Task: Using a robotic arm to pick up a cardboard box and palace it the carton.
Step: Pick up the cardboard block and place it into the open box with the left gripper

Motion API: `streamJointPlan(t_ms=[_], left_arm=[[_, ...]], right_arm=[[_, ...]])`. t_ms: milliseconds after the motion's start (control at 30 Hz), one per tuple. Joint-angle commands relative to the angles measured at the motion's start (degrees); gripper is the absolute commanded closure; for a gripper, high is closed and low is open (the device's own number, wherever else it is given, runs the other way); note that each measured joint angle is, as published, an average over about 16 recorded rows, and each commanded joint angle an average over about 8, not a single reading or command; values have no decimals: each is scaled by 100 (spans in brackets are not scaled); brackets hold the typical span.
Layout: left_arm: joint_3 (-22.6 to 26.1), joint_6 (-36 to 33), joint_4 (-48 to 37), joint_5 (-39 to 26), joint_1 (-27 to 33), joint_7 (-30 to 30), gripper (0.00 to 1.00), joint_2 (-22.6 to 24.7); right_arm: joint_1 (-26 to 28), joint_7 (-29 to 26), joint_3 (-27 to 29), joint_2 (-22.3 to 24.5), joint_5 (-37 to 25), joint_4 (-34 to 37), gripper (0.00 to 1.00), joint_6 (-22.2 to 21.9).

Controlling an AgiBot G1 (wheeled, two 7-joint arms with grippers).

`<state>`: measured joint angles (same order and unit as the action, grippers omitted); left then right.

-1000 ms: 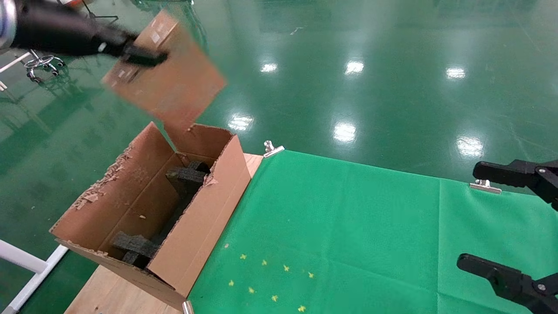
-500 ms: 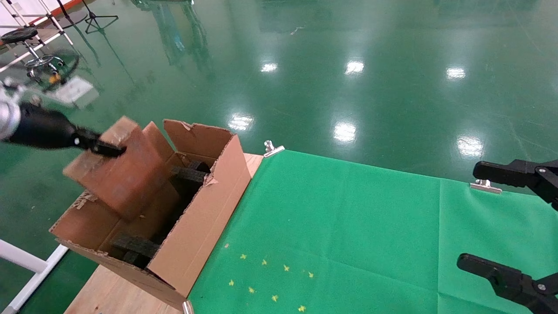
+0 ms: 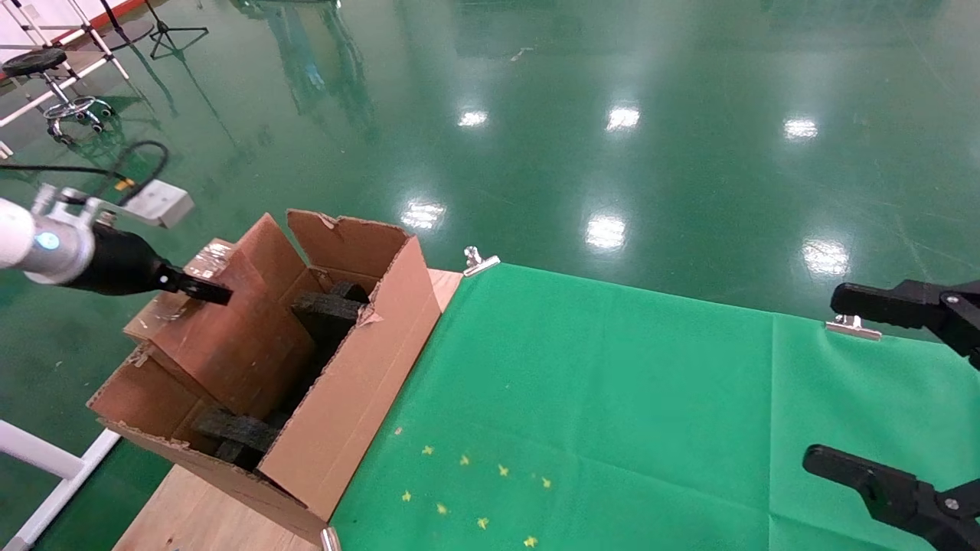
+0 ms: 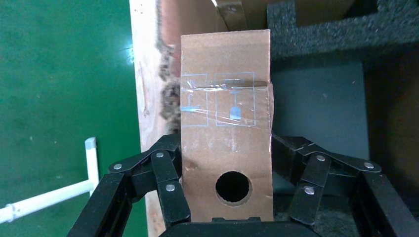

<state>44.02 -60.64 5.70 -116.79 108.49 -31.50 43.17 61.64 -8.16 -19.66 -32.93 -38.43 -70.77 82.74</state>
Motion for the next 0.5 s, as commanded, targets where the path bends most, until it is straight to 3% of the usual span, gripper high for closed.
streamJointPlan(t_ms=[33, 500], left_arm=[[8, 145, -99, -10, -96, 71, 100, 70], [29, 793, -553, -34, -659, -82, 100, 483]], right_arm=[[0, 0, 0, 0, 0, 0, 0, 0], [0, 0, 0, 0, 0, 0, 0, 0]])
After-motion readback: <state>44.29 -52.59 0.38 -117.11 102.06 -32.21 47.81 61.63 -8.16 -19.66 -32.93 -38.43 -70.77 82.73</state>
